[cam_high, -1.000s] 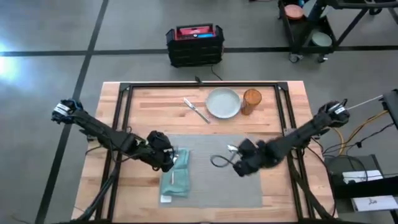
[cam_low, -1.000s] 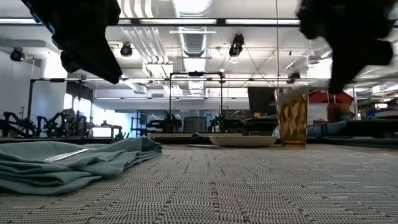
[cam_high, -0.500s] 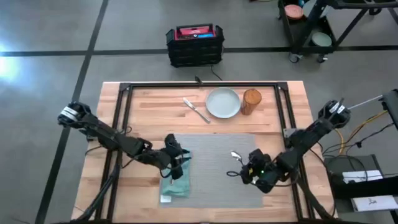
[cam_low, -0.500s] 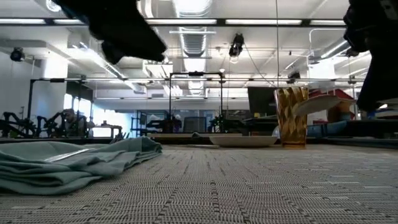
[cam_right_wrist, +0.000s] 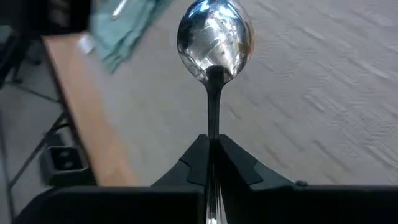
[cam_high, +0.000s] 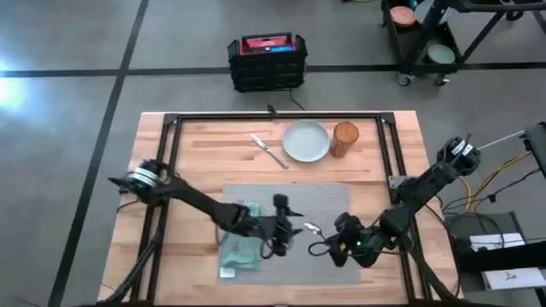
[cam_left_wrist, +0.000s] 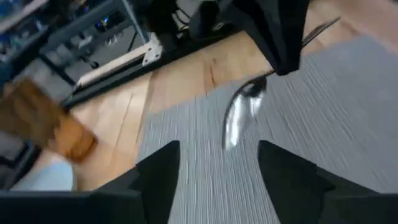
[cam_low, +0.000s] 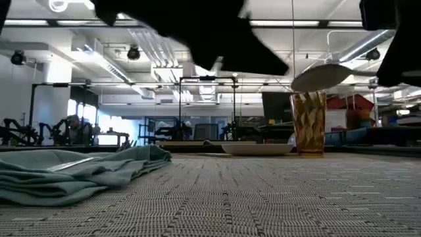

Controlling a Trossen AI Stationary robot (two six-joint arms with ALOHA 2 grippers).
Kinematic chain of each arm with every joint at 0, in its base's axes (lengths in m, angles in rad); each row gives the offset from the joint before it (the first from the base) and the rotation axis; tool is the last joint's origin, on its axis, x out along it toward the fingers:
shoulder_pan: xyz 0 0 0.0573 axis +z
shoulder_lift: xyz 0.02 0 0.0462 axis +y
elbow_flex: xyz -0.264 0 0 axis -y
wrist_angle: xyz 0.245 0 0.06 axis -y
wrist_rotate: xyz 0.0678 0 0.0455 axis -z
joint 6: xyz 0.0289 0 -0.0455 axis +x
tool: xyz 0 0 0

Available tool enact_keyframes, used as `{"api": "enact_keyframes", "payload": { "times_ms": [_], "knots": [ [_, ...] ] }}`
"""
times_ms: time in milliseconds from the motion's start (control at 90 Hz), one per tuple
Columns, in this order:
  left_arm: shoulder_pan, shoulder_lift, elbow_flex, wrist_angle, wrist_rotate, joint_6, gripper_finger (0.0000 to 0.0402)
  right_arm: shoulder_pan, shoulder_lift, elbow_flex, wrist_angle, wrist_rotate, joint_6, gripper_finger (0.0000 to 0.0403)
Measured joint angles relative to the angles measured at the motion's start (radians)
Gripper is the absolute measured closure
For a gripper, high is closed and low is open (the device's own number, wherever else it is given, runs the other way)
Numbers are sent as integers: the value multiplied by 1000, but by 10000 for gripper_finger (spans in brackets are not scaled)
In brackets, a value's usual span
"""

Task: Set table place
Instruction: Put the silver spoon on the gray placemat

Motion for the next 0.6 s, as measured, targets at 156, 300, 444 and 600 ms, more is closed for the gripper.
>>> {"api": "enact_keyframes", "payload": {
  "times_ms": [156, 300, 444, 600],
  "knots": [
    [7, 79, 167, -200, 0, 9, 179, 11, -6, 0, 40, -6, -26, 400],
    [7, 96, 218, -240, 2, 22, 199, 17, -8, 0, 51, -14, -32, 400],
    [8, 89, 223, -240, 2, 16, 248, 15, -8, 1, 51, -18, -44, 400],
    [9, 88, 228, -242, 50, 10, 324, 14, -8, 1, 50, -17, -47, 396]
  ]
}}
